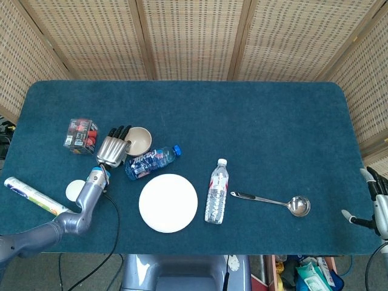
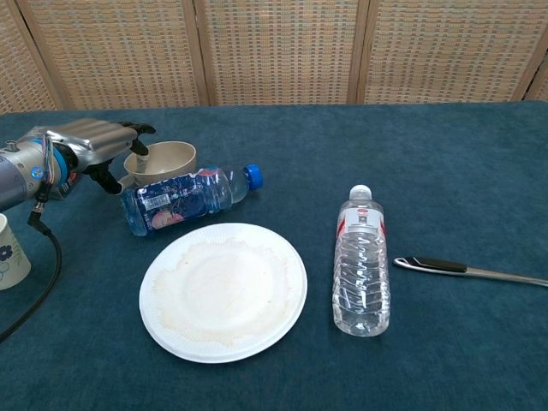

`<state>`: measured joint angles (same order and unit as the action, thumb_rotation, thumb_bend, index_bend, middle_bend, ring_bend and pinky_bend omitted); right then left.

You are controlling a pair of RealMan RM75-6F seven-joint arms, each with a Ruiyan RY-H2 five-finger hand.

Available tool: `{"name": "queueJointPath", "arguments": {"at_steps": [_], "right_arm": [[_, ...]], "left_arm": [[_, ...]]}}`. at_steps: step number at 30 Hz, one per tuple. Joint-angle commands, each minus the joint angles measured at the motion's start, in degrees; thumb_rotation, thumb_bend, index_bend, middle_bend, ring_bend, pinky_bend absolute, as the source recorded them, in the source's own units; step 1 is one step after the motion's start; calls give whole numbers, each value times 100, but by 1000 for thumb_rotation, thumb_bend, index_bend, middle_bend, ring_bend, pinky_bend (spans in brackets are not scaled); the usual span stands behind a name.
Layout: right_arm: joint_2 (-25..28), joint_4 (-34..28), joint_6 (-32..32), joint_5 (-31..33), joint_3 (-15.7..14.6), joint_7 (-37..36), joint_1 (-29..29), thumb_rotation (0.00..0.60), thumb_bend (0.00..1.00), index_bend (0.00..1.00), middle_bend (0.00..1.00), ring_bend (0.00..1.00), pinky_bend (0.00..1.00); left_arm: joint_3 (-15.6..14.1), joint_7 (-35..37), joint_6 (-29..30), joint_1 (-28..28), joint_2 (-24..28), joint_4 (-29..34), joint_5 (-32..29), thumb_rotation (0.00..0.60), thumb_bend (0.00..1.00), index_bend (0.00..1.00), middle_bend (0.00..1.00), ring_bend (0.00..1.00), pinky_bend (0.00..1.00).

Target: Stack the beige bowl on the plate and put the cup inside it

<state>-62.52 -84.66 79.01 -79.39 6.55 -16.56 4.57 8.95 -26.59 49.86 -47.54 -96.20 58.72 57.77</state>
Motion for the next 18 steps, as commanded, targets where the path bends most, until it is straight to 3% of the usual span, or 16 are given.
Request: {"name": "queueJointPath", "arguments": {"at_steps": [1, 8, 18], "right_arm": [[5, -8, 13, -11, -1, 0, -4, 600, 141, 10, 0, 0, 0], [6, -28, 21, -43, -16, 46, -1, 600, 141, 10, 0, 0, 0], [11, -94, 125, -109, -29, 139, -25, 600, 141, 10, 0, 0, 0]], "left_arm": [[18, 130, 110, 50, 95, 70, 138, 600, 547, 655, 30, 0, 110], [85, 378, 496, 151, 460, 465, 525, 600, 547, 661, 33, 0, 112], [165, 683, 1182, 417, 1349, 1541, 1127, 600, 547, 681, 33, 0, 112]]}}
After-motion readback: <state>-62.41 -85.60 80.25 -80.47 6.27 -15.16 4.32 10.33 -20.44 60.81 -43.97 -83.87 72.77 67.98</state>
